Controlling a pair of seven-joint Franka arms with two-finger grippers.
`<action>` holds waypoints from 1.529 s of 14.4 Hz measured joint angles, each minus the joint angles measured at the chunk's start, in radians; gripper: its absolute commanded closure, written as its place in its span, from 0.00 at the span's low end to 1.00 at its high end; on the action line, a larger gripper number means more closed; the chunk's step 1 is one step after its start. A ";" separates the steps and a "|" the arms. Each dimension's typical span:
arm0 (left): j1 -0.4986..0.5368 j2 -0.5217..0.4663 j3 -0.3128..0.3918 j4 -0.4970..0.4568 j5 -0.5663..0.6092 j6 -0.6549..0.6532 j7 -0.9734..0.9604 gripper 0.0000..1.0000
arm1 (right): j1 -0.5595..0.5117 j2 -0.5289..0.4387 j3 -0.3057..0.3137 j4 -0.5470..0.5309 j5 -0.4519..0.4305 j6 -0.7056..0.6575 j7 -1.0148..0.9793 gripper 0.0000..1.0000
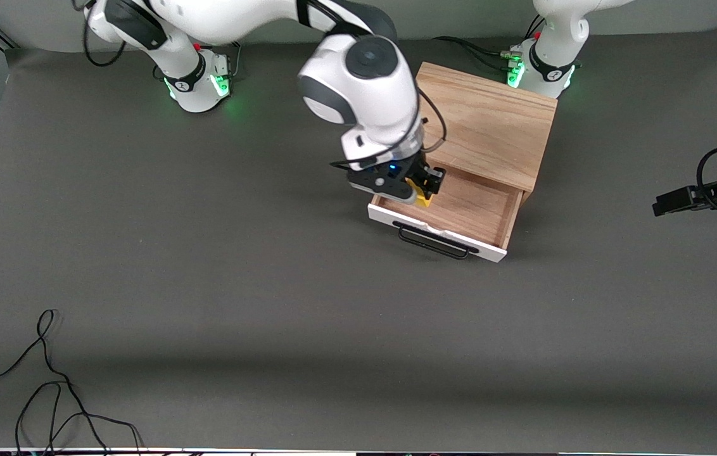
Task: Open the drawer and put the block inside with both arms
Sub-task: 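Lower the cube into the drawer and open the right gripper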
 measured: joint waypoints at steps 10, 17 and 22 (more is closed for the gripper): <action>-0.002 -0.130 -0.014 -0.115 0.007 0.052 0.135 0.00 | 0.056 0.117 -0.005 0.002 -0.074 0.038 0.038 0.53; -0.119 -0.139 0.074 -0.116 0.005 0.052 0.135 0.00 | 0.063 0.126 -0.008 0.006 -0.121 0.055 0.063 0.00; -0.213 -0.140 0.163 -0.115 0.005 0.053 0.135 0.00 | 0.039 0.071 -0.018 0.079 -0.127 -0.049 0.061 0.00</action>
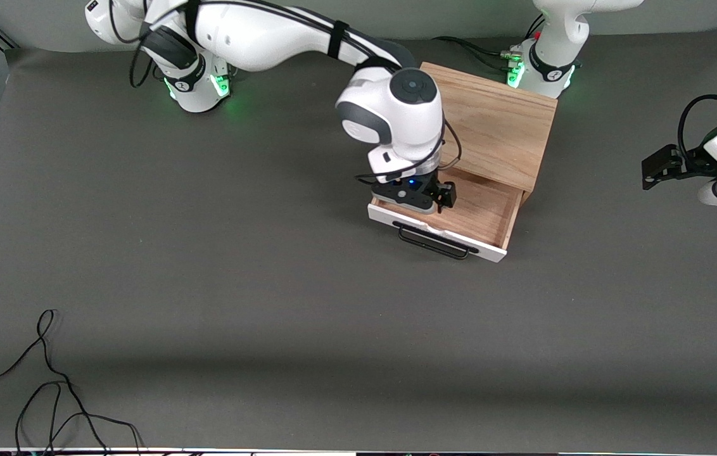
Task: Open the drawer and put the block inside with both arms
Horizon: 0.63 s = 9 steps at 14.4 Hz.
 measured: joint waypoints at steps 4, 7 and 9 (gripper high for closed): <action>0.000 -0.001 0.006 0.006 0.000 0.000 0.000 0.00 | -0.100 -0.135 -0.003 0.005 0.000 -0.109 -0.176 0.00; 0.000 -0.002 0.007 0.007 -0.001 0.000 -0.003 0.00 | -0.227 -0.202 -0.006 -0.004 0.057 -0.165 -0.348 0.00; 0.004 -0.002 0.008 0.007 -0.007 0.000 -0.010 0.00 | -0.349 -0.249 -0.007 -0.042 0.110 -0.177 -0.494 0.00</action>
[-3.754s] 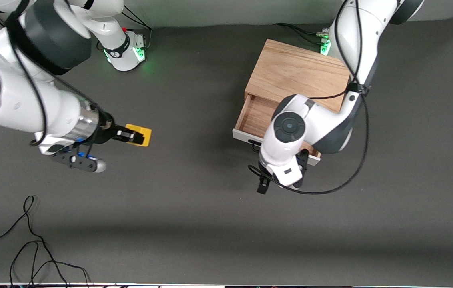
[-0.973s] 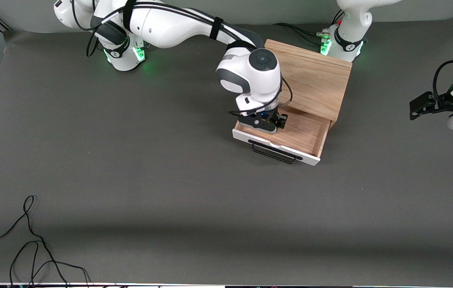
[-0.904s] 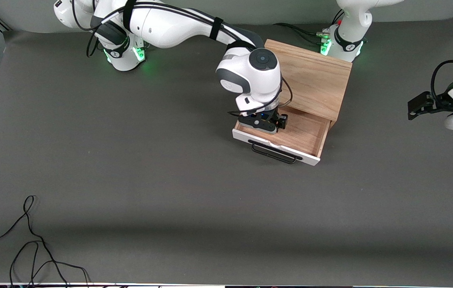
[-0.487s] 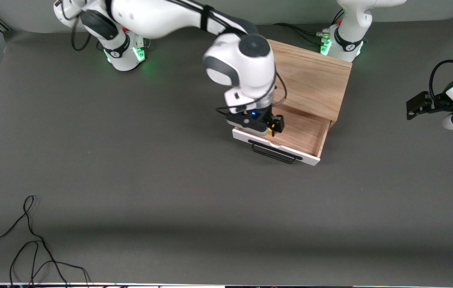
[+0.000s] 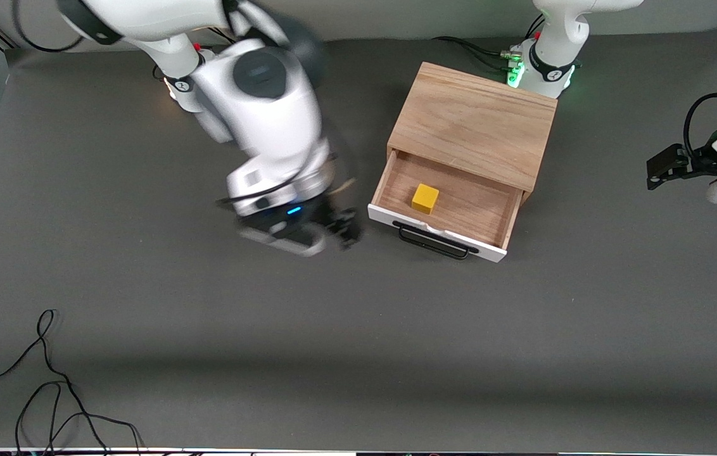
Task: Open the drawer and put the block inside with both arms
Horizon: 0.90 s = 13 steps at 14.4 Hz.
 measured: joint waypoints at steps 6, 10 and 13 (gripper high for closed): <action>0.003 0.000 0.000 0.000 -0.005 0.000 -0.002 0.00 | -0.314 -0.195 -0.088 -0.196 0.136 -0.026 -0.469 0.00; 0.002 0.000 0.000 0.000 -0.007 0.000 -0.002 0.00 | -0.318 -0.373 -0.347 -0.348 0.301 -0.044 -0.777 0.00; 0.002 0.001 -0.001 0.000 -0.008 0.000 -0.002 0.00 | -0.319 -0.506 -0.405 -0.496 0.311 -0.080 -0.864 0.00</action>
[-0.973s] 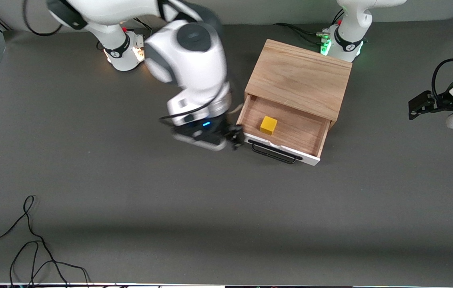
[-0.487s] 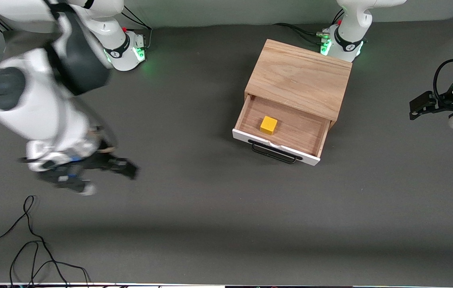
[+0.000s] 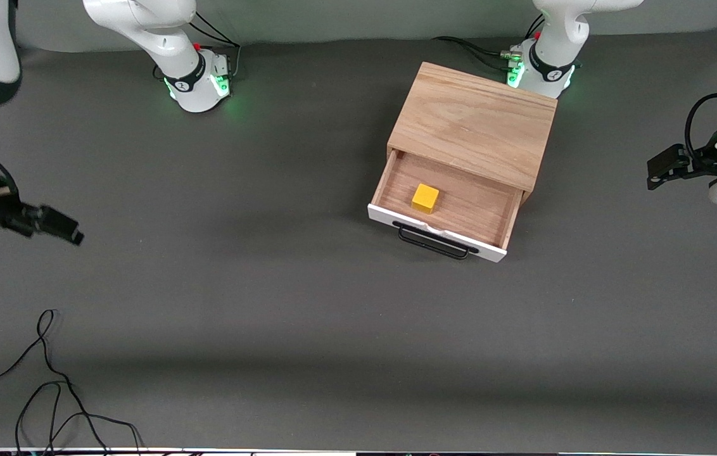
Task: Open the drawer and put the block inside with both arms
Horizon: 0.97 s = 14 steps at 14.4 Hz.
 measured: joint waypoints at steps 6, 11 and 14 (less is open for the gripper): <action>0.000 0.012 -0.002 0.003 -0.001 0.000 0.000 0.00 | 0.010 -0.047 -0.032 -0.081 0.004 -0.052 -0.112 0.00; 0.000 0.011 -0.001 0.017 -0.001 -0.014 0.000 0.00 | 0.017 -0.050 -0.033 -0.119 0.004 0.044 -0.127 0.00; 0.000 0.011 -0.001 0.018 -0.003 -0.038 0.000 0.00 | 0.021 -0.056 -0.033 -0.155 0.004 0.086 -0.128 0.00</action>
